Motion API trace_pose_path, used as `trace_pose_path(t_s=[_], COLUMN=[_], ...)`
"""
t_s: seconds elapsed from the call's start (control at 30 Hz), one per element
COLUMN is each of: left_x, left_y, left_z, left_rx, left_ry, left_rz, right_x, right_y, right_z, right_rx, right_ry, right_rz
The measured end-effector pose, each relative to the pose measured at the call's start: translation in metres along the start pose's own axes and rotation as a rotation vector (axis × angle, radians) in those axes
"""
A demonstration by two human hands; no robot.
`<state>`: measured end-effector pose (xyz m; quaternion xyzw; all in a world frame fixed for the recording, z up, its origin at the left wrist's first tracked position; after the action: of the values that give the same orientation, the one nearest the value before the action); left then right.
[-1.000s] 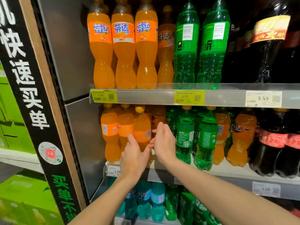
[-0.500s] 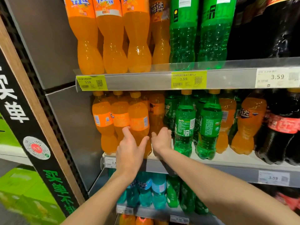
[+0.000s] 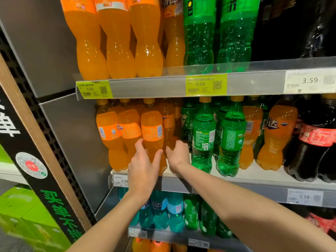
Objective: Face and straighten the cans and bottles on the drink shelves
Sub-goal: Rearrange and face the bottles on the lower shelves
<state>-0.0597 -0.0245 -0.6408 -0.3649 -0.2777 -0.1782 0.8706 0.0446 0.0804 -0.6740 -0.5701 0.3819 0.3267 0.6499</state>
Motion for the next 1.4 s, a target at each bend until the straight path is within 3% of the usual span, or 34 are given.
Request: trace_pose_path(t_s=[0.37, 0.53, 0.7, 1.03, 1.4], left_x=[-0.001, 0.000, -0.001, 0.004, 0.026], left_y=[0.002, 0.003, 0.002, 0.005, -0.002], left_z=[-0.006, -0.009, -0.011, -0.011, -0.017], left_rx=[0.015, -0.009, -0.048, -0.039, 0.064], left_ry=[-0.045, -0.068, -0.090, -0.125, -0.098], left_rz=[-0.026, -0.017, 0.001, 0.045, -0.073], right_x=[0.000, 0.004, 0.004, 0.000, -0.017], right_y=[0.008, 0.015, -0.007, -0.016, -0.047], right_z=[-0.001, 0.002, -0.002, -0.015, -0.046], right_rx=[-0.169, -0.177, -0.080, -0.144, -0.207], right_ry=[-0.024, -0.015, 0.095, 0.100, -0.129], right_rz=[0.083, 0.064, 0.106, 0.018, -0.090])
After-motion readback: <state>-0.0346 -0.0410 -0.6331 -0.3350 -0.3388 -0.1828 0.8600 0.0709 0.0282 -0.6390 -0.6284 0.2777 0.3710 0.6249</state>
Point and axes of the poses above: each hand's wrist, its own z-axis towards the middle knuckle, its own y-axis out of the palm, x = y × z, the point moved 5 cm from there along z, towards the middle knuckle, and after that the axes turned 4 degrees about y, right-handed, at the moved point
